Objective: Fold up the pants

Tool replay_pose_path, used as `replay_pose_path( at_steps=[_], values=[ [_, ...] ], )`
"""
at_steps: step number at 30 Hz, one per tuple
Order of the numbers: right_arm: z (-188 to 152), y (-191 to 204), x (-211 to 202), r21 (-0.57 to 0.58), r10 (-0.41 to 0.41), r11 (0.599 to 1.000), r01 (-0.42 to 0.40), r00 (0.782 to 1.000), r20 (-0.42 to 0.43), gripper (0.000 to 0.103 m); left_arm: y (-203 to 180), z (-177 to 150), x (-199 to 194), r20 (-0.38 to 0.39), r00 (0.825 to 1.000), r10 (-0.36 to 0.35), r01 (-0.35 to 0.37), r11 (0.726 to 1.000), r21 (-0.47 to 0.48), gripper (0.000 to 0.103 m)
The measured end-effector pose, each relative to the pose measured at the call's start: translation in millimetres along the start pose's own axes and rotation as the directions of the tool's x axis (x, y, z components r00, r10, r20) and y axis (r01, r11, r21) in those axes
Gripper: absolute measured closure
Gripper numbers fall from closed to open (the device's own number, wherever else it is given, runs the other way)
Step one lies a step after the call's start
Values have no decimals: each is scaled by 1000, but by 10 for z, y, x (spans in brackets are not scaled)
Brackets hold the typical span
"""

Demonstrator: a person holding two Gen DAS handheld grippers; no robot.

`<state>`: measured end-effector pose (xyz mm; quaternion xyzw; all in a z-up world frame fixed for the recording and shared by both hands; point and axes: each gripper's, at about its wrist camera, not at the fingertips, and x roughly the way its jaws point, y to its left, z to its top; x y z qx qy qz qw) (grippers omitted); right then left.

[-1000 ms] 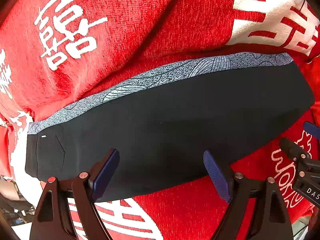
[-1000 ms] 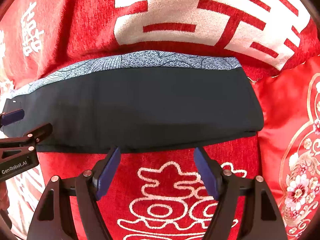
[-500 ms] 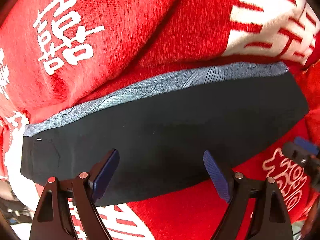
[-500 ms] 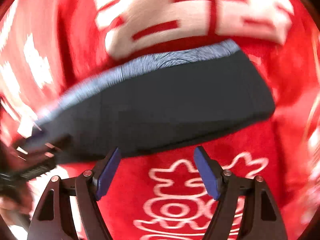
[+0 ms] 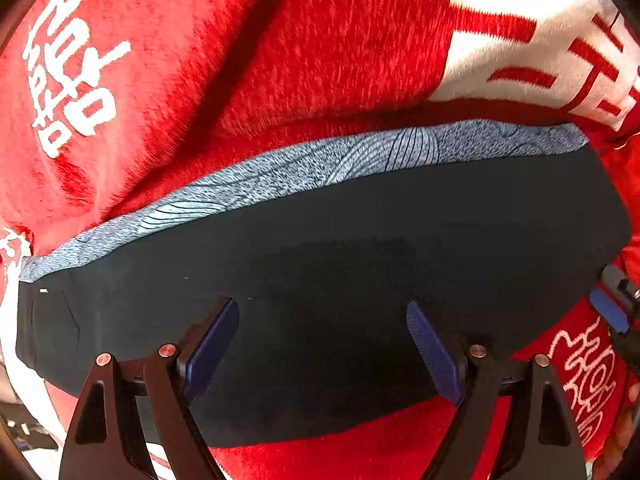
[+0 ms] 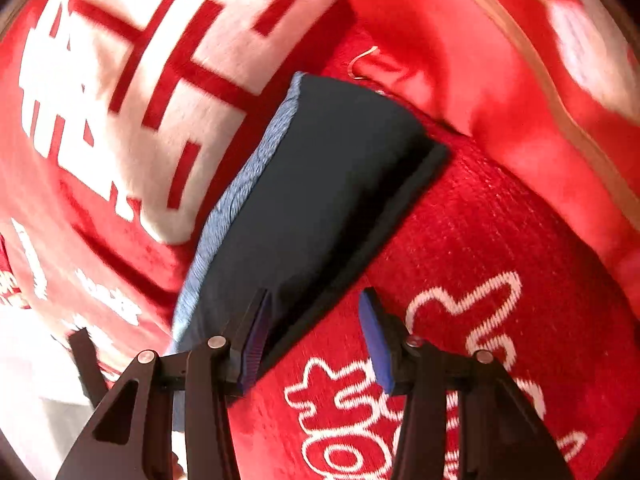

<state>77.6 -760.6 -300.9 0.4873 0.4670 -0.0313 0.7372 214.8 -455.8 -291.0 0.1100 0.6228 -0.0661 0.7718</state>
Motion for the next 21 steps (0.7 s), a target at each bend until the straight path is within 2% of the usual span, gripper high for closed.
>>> replay_pose_path(
  at_steps=[4,9,12,17,21],
  values=[
    [124,-15,65,4,50,999,-51,997,59,53,-37,-16,86,8,1000,4,-4,1000,11,16],
    [280,93,274,2,94,996,-94,992,84,52,-130,-2,94,29,1000,-6,5,999,33,16],
    [362,131,350,31,104,994,-107,992,77,52,-140,74,-4,37,999,-20,19,999,30,16],
    [401,128,301,33,98,995,-99,994,46,52,-147,252,-212,112,993,-21,20,1000,8,16],
    [393,96,262,-8,87,996,-87,996,28,52,-239,345,-62,84,996,-35,36,999,-16,16]
  ],
)
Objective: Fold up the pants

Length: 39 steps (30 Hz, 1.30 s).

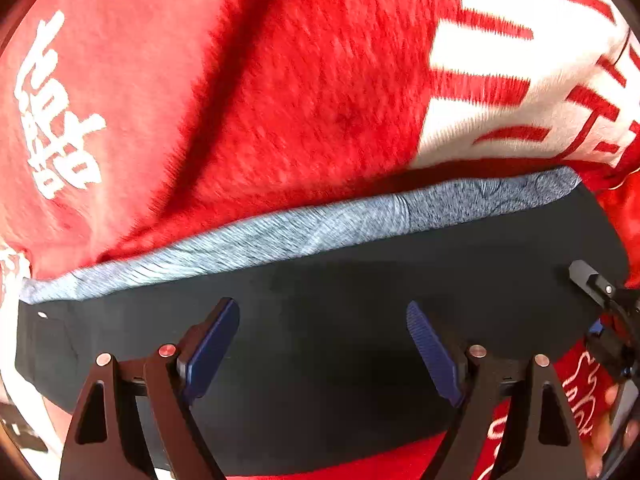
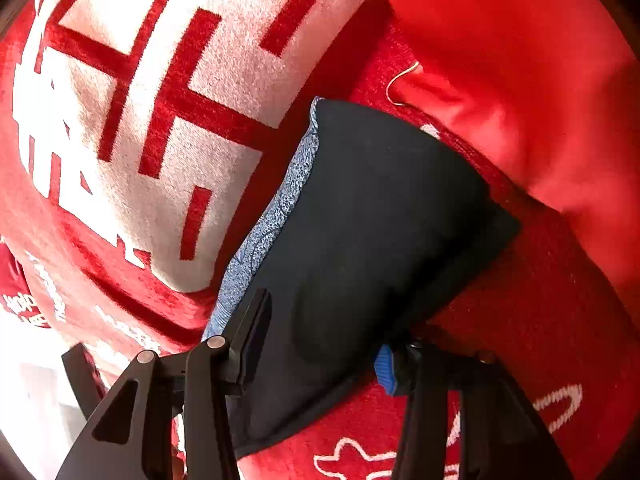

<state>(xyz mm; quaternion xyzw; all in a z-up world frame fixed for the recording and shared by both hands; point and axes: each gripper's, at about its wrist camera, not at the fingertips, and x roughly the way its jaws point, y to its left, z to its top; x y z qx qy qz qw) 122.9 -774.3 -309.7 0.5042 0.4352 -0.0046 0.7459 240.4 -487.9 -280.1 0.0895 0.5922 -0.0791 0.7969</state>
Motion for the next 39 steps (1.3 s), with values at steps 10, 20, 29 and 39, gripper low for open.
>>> replay_pose_path(
  at_steps=[10,20,29,39],
  values=[
    [24,458,99,-178,-141,974,138,990,-2,88,-123,-358,253,65,998,-19,22,999,-48,16],
    [-624,1979,59,-665,-178,721,195,980,94,89,110,-477,198,76,991,-108,110,994,-26,18],
    [-1545,2817,511,-870,-302,384,310,932,199,89,1775,-737,-272,70,993,-91,102,979,-174,19],
    [-3434,2584,2097,-923,-532,-180,341,755,383,78,3306,-1105,-57,7,997,76,-73,971,-229,19]
  ],
)
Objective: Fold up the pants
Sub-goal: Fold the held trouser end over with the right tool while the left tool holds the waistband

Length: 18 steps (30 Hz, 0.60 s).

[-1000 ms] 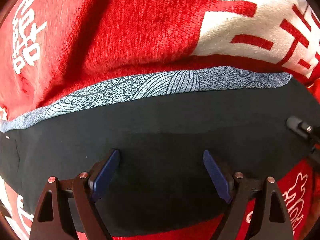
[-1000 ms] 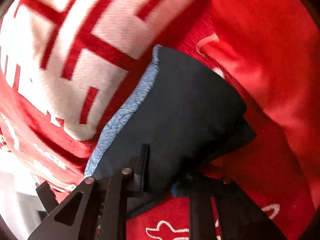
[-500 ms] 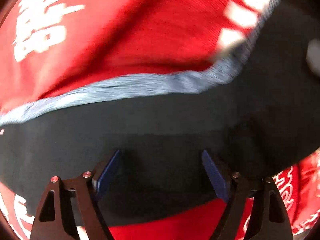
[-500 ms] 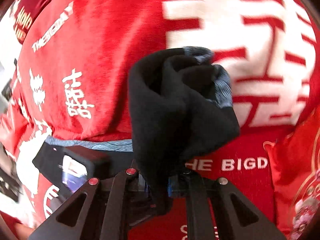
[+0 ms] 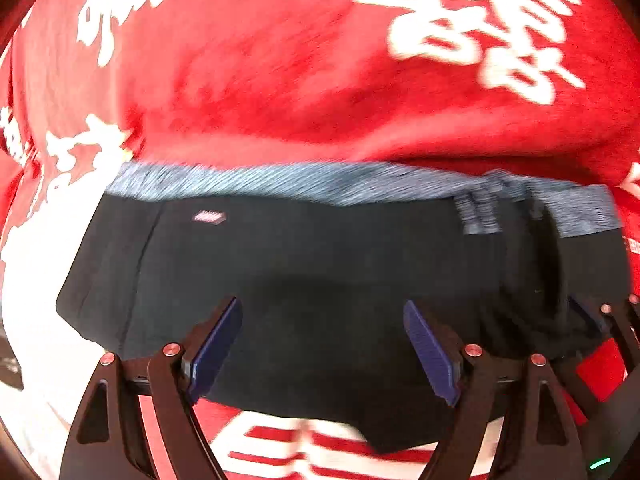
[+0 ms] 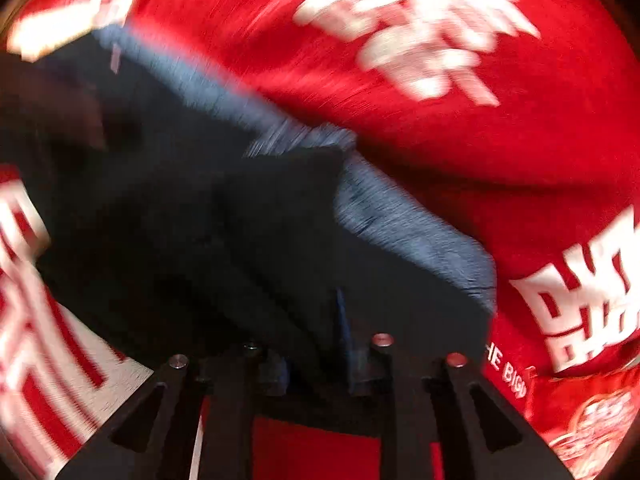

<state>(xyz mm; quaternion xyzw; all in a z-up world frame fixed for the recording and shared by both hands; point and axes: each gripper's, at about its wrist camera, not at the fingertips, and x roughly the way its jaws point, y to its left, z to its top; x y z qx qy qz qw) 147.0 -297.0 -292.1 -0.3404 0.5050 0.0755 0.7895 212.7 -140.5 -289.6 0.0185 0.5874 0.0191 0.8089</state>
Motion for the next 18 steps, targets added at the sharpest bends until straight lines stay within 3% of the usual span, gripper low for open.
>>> replay_pose_path(
  at_steps=[1,3,6,9,12,15,16,17,18],
  values=[
    [-37,137,-37,-47,-85,995,86,996,24,77,34,-36,8,-6,1000,-1,1,1000,-4,19],
    [-70,244,-142,-77,-111,990,114,993,42,63,106,-56,54,-7,1000,-2,2,1000,-2,19],
    [-113,147,-468,-13,32,999,-32,998,60,45,137,-193,112,-17,999,-29,29,1000,-1,19],
    [-152,-190,-726,134,213,965,-224,973,87,44,70,-85,53,-18,998,-59,60,998,21,19],
    [-260,-721,-666,400,321,854,-333,942,98,44,-122,97,-110,-5,994,-106,106,992,68,19],
    [-316,-1196,-356,576,364,747,-333,929,64,52,-447,241,-245,-13,977,-213,213,968,129,19],
    [-358,-1336,-239,632,436,671,-387,896,85,52,-543,278,-241,-36,967,-253,256,955,152,19],
    [-413,-1439,-142,682,542,547,-485,826,153,52,-652,304,-222,-68,952,-298,306,936,172,19],
    [-471,-1484,-105,705,590,469,-532,782,198,52,-691,316,-189,-83,945,-317,327,928,179,19]
  ],
)
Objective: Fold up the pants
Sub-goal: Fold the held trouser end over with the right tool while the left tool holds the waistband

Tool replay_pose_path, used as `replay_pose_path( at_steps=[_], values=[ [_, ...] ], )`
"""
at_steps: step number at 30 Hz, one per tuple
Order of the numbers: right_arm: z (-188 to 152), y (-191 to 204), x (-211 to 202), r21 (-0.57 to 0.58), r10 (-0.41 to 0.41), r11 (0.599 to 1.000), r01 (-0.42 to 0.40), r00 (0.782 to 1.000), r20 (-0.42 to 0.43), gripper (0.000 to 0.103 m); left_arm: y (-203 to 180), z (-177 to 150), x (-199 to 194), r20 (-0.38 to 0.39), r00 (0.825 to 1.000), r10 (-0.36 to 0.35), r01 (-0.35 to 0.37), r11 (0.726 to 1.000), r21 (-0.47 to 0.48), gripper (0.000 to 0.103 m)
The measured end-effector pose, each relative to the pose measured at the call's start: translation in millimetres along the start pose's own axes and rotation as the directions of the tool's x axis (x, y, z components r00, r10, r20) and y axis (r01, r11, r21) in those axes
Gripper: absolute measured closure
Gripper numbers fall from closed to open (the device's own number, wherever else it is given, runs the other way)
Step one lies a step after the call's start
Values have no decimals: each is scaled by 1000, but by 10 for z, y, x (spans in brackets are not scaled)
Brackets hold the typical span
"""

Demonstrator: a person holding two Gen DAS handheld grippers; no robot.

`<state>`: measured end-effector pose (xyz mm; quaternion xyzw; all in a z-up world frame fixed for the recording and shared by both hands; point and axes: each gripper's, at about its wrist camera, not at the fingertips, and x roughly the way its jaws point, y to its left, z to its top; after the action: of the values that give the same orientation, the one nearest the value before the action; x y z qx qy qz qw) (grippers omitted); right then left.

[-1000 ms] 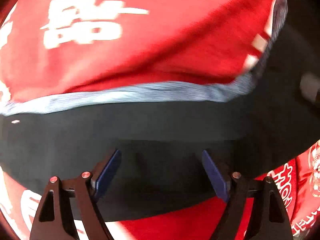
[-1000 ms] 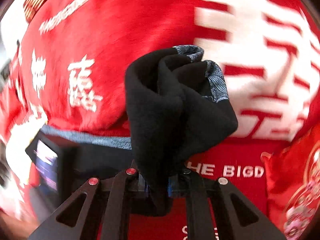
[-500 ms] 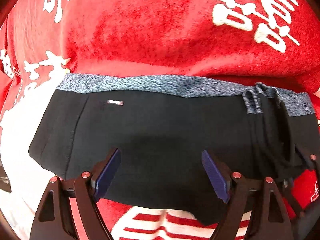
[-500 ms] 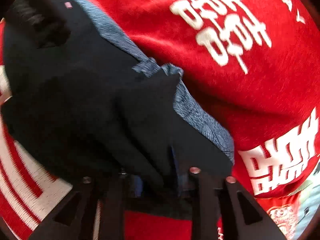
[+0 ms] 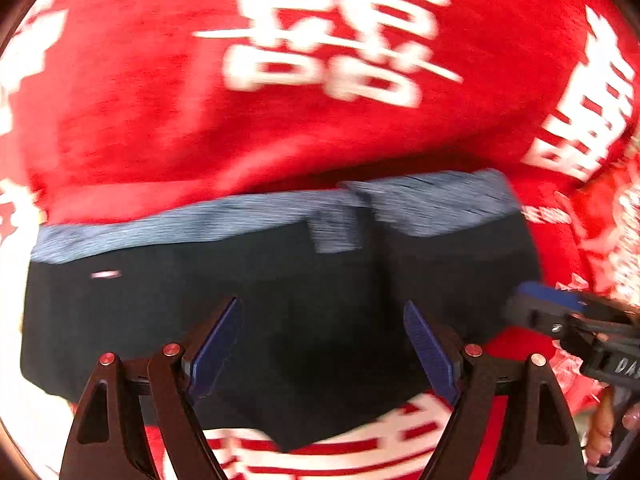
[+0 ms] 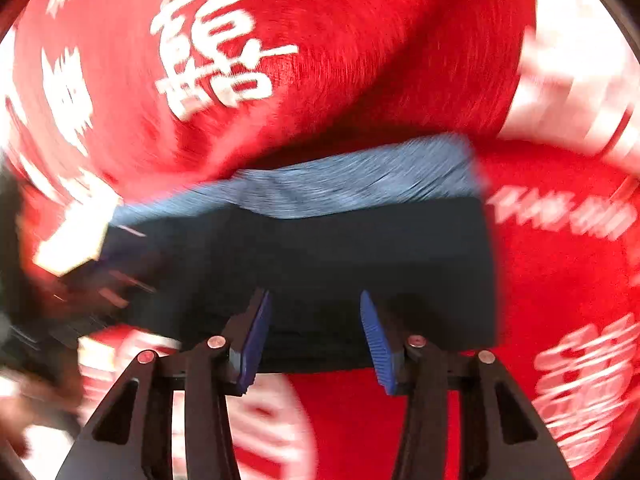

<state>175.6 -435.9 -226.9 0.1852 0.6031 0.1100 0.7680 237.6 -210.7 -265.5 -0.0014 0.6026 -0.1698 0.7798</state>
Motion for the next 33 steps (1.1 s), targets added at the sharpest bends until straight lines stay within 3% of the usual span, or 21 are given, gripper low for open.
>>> replay_pose_path(
  at_steps=[2,5,6,7,9,11,13,17,20,22,24,26,30,32,33],
  values=[
    [-15,-159,82,136,133,983,-126,990,-41,52,-101,4,94,-25,999,-22,22,1000,18,19],
    [-138,-357,218,290,191,942,-170,981,-43,52,-199,11,270,-88,995,-37,39,999,22,23],
    [-163,-403,248,321,206,929,-183,978,-38,53,-323,-14,263,-103,994,-44,46,999,22,39],
    [-205,-472,292,365,233,908,-207,972,-29,54,-331,-11,324,-127,990,-53,56,998,21,49],
    [-241,-524,284,399,256,888,-230,967,-12,55,-348,-14,413,-157,985,-65,66,998,4,50],
    [-274,-563,336,440,281,863,-249,960,-9,57,-427,-52,415,-168,983,-71,72,997,4,59],
    [-336,-593,375,502,330,819,-277,944,-17,60,-447,-65,388,-162,985,-62,65,998,15,59],
    [-362,-563,385,531,332,803,-273,943,-17,62,-543,-95,375,-167,985,-51,56,998,21,59],
    [-301,-677,516,581,365,742,-335,928,71,63,-537,-82,416,-160,985,-62,62,998,0,59],
    [-285,-711,577,605,355,730,-317,933,61,93,-540,-104,386,-156,986,-66,67,998,1,63],
    [-321,-701,569,605,354,731,-316,933,60,97,-500,-136,294,-160,984,-82,85,996,14,67],
    [-356,-609,478,561,335,770,-304,941,50,98,-547,-234,232,-159,984,-77,84,996,37,67],
    [-480,-526,539,532,318,809,-250,947,-38,100,-597,-434,226,-126,992,-11,18,998,61,67],
    [-535,-426,727,475,304,857,-200,940,-152,99,-569,-444,150,-107,994,26,-22,999,39,58],
    [-551,-411,709,462,299,865,-195,940,-163,96,-556,-434,86,-92,994,52,-49,998,34,50]
  ],
)
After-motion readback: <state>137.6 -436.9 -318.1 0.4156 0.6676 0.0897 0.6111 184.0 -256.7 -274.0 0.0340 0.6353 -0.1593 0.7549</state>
